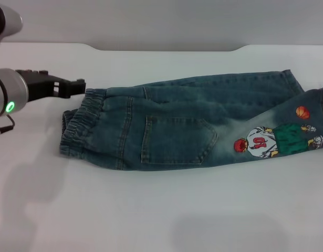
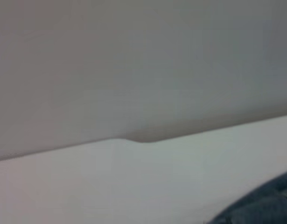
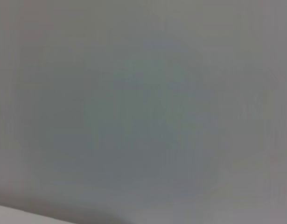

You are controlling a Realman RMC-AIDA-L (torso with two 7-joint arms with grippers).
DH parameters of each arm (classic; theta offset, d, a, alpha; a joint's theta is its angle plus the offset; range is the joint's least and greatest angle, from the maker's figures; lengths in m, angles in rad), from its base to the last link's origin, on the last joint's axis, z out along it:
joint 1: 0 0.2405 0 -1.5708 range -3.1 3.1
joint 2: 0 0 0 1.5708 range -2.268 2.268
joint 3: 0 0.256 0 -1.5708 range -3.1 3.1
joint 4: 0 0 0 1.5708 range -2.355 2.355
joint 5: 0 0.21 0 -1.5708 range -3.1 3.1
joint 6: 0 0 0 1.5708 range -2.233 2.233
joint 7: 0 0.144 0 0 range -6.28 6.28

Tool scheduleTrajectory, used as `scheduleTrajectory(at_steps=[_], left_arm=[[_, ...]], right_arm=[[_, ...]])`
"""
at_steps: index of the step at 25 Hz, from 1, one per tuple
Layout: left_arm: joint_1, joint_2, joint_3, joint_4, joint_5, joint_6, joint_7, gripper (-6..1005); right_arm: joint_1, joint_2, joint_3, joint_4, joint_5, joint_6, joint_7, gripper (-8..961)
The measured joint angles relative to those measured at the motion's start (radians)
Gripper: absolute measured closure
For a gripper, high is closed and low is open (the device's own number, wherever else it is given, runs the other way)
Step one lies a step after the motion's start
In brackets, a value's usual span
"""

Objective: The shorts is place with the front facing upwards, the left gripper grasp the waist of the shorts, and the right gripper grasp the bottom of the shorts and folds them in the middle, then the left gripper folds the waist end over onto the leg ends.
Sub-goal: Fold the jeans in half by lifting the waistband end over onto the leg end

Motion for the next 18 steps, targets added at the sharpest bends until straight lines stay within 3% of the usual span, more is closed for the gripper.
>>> scheduleTrajectory(at_steps=[2,5,8,16,18], left_arm=[[0.003,0.0,0.003,-0.004,0.0,-0.013,0.0,161],[0.006,0.0,0.009,-0.006,0.0,-0.062,0.0,150],[0.01,-0.001,0.019,-0.017,-0.001,-0.092,-0.003,151],[0.013,-0.003,0.03,-0.068,-0.002,-0.193,-0.01,164],[0.013,-0.003,0.03,-0.068,-0.002,-0.193,-0.01,168]], right_arm=[[0.004,-0.003,-0.017,0.123,0.19,0.004,-0.27,198],[0.019,-0.003,-0.047,0.282,0.407,0.032,-0.64,451],[0.062,-0.003,-0.06,0.46,0.566,0.033,-0.917,572],[0.118,0.003,-0.054,0.652,0.769,0.042,-1.054,890],[0.141,0.003,-0.052,0.697,0.777,0.043,-1.092,901]])
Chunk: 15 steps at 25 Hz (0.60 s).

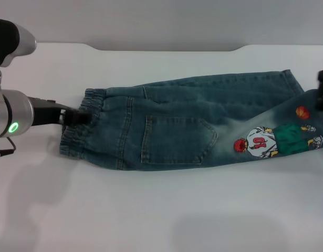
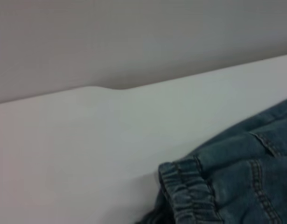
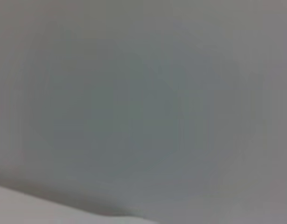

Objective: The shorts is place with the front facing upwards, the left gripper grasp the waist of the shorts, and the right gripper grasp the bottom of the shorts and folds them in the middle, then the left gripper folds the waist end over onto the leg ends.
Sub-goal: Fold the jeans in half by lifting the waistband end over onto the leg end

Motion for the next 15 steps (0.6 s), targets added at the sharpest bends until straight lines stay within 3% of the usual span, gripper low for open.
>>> scheduleTrajectory(at_steps=[5,15], left_arm=[[0.0,-0.001,0.008,-0.019,0.0,-0.068,-0.008,178],[-0.004,0.0,0.022,-0.002,0.0,-0.076,-0.01,198]], right_arm=[[0.027,-0.001,-0.01,0.06,-0.004,0.027,-0.011,930],[0.069,0.0,-0.035,0.208,-0.024,0.187,-0.003,953]])
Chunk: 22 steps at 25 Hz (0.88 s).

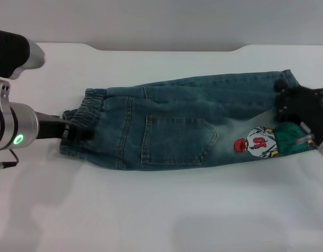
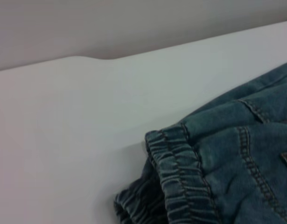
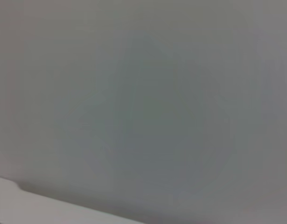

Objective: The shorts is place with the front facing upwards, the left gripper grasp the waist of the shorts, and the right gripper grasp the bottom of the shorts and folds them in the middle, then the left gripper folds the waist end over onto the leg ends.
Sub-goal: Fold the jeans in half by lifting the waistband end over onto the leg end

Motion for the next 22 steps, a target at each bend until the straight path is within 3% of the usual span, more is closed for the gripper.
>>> scheduleTrajectory(at_steps=[7,22], left_arm=[[-0.004,0.001,0.031,0.042,0.001,-0.001,-0.001,212],[-0.032,-0.002,0.042,0.101,0.001,0.02,-0.001,242]], right_arm=[[0.056,0.0,0.005,0.068,-0.067,0.008,0.003,952],[0.059,0.0,0.001,0.07,-0.098,0.016,0.025,953]])
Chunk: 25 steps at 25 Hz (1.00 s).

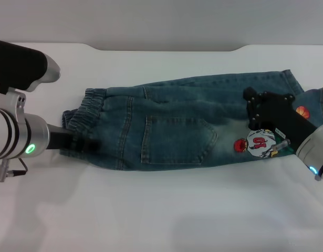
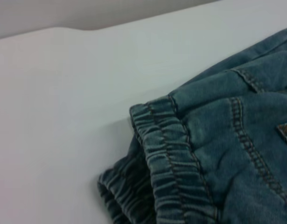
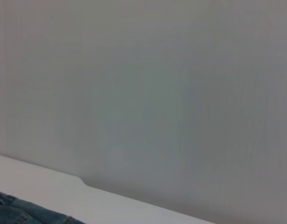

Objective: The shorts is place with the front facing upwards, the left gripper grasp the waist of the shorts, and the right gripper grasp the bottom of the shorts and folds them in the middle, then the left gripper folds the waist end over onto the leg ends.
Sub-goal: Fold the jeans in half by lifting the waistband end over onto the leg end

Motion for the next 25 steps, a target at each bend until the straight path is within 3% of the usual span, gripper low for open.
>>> scheduleTrajectory(at_steps=[6,25], left_arm=[[0.013,0.002,-0.01,-0.037,0.009,-0.009,-0.001,254],[-0.018,0.004,-0.005,0.068,0.003,0.023,0.045,292]], right_arm=[[-0.004,0.0,-0.001,0.0,-0.01,0.007,0.012,953],[0.003,-0.002,0.006,-0.007,-0.026,0.017,0.045,952]])
